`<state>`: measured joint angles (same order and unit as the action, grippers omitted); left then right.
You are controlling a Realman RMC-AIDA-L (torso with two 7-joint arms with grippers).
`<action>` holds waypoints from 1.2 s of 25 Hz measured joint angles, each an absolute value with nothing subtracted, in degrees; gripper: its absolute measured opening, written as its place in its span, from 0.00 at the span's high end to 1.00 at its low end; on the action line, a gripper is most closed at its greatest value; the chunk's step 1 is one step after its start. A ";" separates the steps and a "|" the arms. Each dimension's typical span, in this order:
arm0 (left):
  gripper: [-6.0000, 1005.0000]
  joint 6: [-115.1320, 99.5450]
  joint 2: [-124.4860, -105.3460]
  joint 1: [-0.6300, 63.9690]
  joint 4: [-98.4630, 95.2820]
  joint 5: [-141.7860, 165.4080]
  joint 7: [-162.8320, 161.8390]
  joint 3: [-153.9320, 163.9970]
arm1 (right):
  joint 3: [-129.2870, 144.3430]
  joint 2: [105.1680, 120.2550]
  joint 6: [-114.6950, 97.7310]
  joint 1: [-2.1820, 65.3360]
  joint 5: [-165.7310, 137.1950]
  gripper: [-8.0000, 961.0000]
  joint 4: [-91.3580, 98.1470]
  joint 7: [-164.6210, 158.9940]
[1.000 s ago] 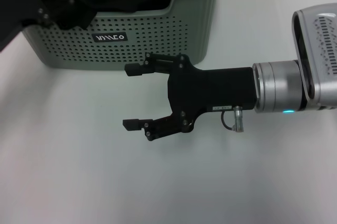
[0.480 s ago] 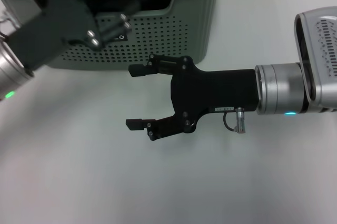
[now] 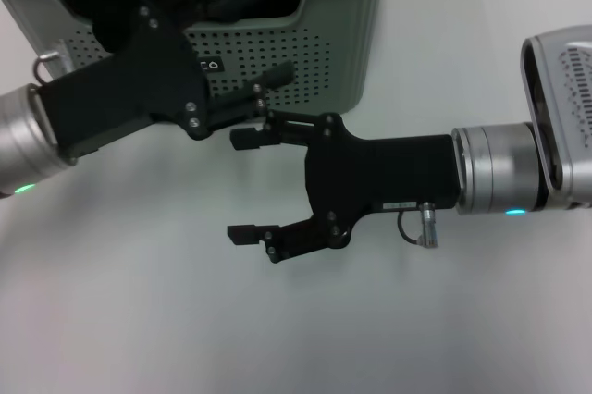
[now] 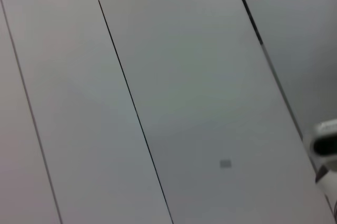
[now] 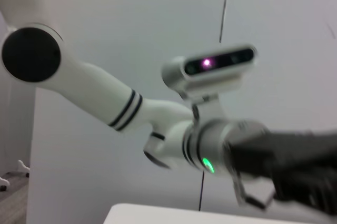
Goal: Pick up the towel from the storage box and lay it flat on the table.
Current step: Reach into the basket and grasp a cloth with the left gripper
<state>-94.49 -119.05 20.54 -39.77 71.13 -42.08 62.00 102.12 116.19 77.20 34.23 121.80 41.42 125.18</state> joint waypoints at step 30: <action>0.26 -101.72 -109.04 20.76 -40.45 85.70 -69.41 59.40 | 96.89 112.22 86.87 31.17 119.98 0.09 39.07 122.03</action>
